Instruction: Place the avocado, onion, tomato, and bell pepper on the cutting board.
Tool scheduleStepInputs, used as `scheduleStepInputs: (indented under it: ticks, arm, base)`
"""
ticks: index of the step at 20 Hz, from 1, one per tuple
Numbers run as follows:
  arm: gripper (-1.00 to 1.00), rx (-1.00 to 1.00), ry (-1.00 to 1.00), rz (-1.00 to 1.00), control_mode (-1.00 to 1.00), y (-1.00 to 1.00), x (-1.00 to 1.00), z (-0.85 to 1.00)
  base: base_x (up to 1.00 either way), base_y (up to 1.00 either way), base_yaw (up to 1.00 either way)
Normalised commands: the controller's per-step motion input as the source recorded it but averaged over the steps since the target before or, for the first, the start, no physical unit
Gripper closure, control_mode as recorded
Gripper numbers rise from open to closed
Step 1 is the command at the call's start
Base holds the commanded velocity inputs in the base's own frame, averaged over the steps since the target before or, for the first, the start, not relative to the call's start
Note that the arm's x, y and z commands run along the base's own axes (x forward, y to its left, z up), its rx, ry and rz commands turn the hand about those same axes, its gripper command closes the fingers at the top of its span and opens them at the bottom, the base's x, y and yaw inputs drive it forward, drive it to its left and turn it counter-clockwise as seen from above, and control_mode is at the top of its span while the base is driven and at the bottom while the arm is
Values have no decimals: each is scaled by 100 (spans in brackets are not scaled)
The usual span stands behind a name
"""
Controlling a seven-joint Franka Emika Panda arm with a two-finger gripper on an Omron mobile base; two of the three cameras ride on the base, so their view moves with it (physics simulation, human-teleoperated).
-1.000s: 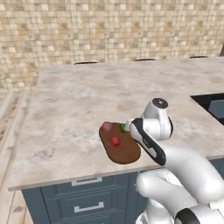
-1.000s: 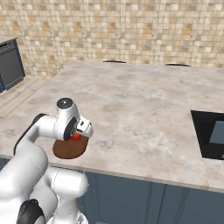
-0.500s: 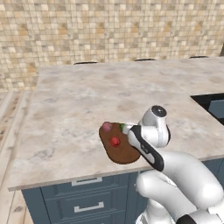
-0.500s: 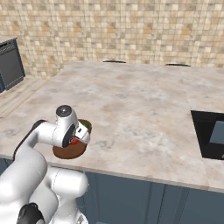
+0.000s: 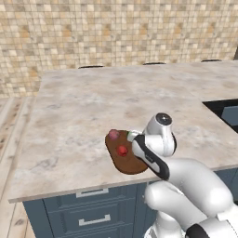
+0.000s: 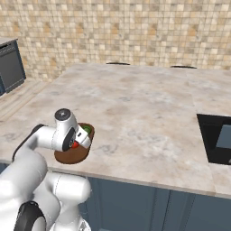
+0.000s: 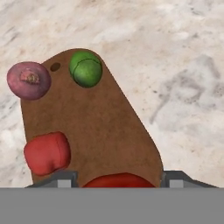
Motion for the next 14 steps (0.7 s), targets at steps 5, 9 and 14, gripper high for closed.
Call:
scheduleStepInputs:
  ticks: [5, 9, 14]
  arm:
    - [100, 0, 0, -2, -100, 4, 8, -23]
    - [100, 0, 0, -3, -100, 8, 7, -23]
    - [100, 0, 0, -3, -100, 1, 8, -22]
  base:
    - [0, 0, 0]
    - [0, 0, 0]
    - [0, 0, 0]
